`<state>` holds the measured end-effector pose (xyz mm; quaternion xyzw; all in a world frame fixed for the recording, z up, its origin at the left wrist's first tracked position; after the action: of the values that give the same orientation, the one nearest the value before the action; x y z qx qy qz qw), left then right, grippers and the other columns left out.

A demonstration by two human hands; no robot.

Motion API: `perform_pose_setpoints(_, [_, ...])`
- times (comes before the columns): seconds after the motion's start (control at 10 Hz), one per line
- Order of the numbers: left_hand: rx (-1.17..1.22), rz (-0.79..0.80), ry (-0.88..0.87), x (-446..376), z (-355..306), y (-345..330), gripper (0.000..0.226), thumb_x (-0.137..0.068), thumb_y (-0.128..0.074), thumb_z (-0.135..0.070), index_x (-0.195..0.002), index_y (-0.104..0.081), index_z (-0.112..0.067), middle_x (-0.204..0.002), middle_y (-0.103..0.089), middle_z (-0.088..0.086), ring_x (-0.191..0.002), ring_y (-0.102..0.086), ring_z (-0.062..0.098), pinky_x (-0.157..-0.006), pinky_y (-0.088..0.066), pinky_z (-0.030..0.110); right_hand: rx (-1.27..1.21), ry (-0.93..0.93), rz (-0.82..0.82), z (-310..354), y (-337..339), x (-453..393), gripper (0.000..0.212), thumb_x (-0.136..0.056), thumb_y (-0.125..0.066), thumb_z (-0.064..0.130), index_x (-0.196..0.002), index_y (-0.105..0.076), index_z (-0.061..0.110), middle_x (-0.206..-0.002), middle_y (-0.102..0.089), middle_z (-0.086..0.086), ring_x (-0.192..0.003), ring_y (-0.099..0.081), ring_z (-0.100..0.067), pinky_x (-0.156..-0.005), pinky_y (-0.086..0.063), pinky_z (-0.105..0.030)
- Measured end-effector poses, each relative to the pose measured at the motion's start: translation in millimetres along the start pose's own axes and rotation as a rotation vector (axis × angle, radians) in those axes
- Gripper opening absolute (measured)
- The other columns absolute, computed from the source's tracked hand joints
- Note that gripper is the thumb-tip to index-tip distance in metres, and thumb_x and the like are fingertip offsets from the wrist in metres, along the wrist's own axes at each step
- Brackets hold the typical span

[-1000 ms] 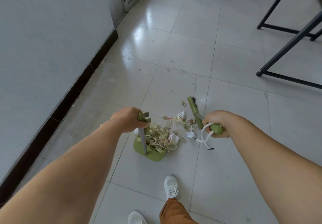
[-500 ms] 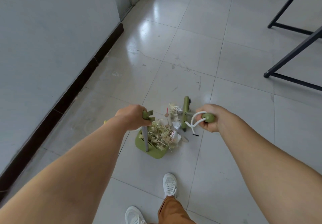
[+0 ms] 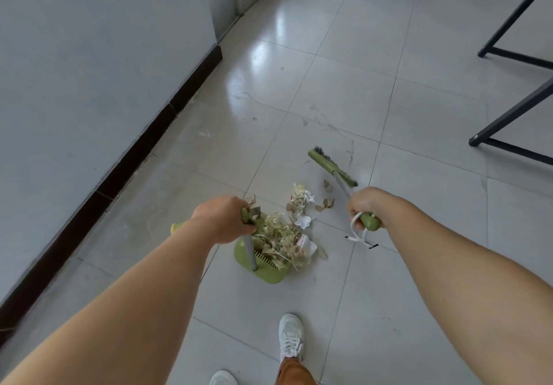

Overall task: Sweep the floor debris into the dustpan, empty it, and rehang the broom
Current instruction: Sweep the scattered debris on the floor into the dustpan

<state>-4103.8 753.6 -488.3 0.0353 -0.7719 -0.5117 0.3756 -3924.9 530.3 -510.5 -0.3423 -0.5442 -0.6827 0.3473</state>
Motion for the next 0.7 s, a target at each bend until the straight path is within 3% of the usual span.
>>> perform_pose_setpoints(0.2, [0.007,0.0,0.036,-6,10,-4,0.014,-0.085,-0.065,-0.044,-0.093,-0.067,-0.034,-0.084,-0.064,-0.01,-0.08,-0.061,0.016,-0.059,-0.043,0.025,0.166,0.027,0.07,-2,-13,-47,0.018,-0.089,-0.045,-0.002,-0.074,-0.055,-0.004,-0.077,-0.059,-0.02,-0.066,-0.055,-0.028,-0.068,-0.048,-0.034])
perform_pose_setpoints(0.3, [0.007,0.01,0.043,-8,11,-4,0.01,-0.086,-0.065,-0.044,-0.093,-0.064,-0.036,-0.086,-0.063,-0.012,-0.083,-0.06,0.016,-0.062,-0.043,0.026,0.258,0.134,0.095,15,-35,-50,0.025,-0.091,-0.049,0.001,-0.068,-0.047,0.01,-0.072,-0.048,-0.007,-0.065,-0.048,-0.018,-0.072,-0.049,-0.031])
perform_pose_setpoints(0.4, [0.017,0.026,0.045,-9,8,-6,0.016,-0.085,-0.066,-0.046,-0.098,-0.066,-0.037,-0.088,-0.065,-0.01,-0.086,-0.062,0.017,-0.066,-0.047,0.028,0.389,0.2,0.081,29,-61,-29,0.028,-0.097,-0.042,0.008,-0.07,-0.048,0.013,-0.066,-0.041,-0.001,-0.06,-0.044,-0.014,-0.058,-0.046,-0.018])
perform_pose_setpoints(0.5, [0.044,0.04,0.049,-8,7,-6,0.02,-0.082,-0.071,-0.049,-0.097,-0.065,-0.039,-0.085,-0.065,-0.011,-0.088,-0.063,0.017,-0.069,-0.048,0.029,0.653,0.251,0.174,25,-102,-8,0.035,-0.097,-0.042,0.005,-0.062,-0.045,0.009,-0.062,-0.042,-0.002,-0.053,-0.04,-0.014,-0.049,-0.041,-0.017])
perform_pose_setpoints(0.6, [0.067,0.026,0.058,-4,13,-5,0.021,-0.082,-0.073,-0.047,-0.097,-0.067,-0.035,-0.081,-0.065,-0.01,-0.087,-0.065,0.017,-0.07,-0.05,0.03,0.792,0.307,0.277,20,-145,25,0.039,-0.093,-0.048,0.004,-0.056,-0.04,0.01,-0.059,-0.041,-0.003,-0.055,-0.04,-0.018,-0.059,-0.04,-0.027])
perform_pose_setpoints(0.7, [0.072,0.002,0.05,2,17,-7,0.021,-0.081,-0.073,-0.046,-0.094,-0.067,-0.031,-0.083,-0.067,-0.006,-0.086,-0.066,0.019,-0.071,-0.053,0.031,0.644,0.251,0.375,0,-191,42,0.02,-0.092,-0.049,0.007,-0.074,-0.057,0.001,-0.063,-0.043,-0.003,-0.059,-0.045,-0.019,-0.062,-0.048,-0.029])
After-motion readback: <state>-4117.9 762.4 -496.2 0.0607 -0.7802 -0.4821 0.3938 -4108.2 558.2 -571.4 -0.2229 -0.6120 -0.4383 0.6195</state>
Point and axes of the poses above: each hand's wrist, its own x-axis away from the middle knuckle, its own y-axis out of the back of the hand, z = x × y, the point moved 9 cm from there along -x, towards the middle knuckle
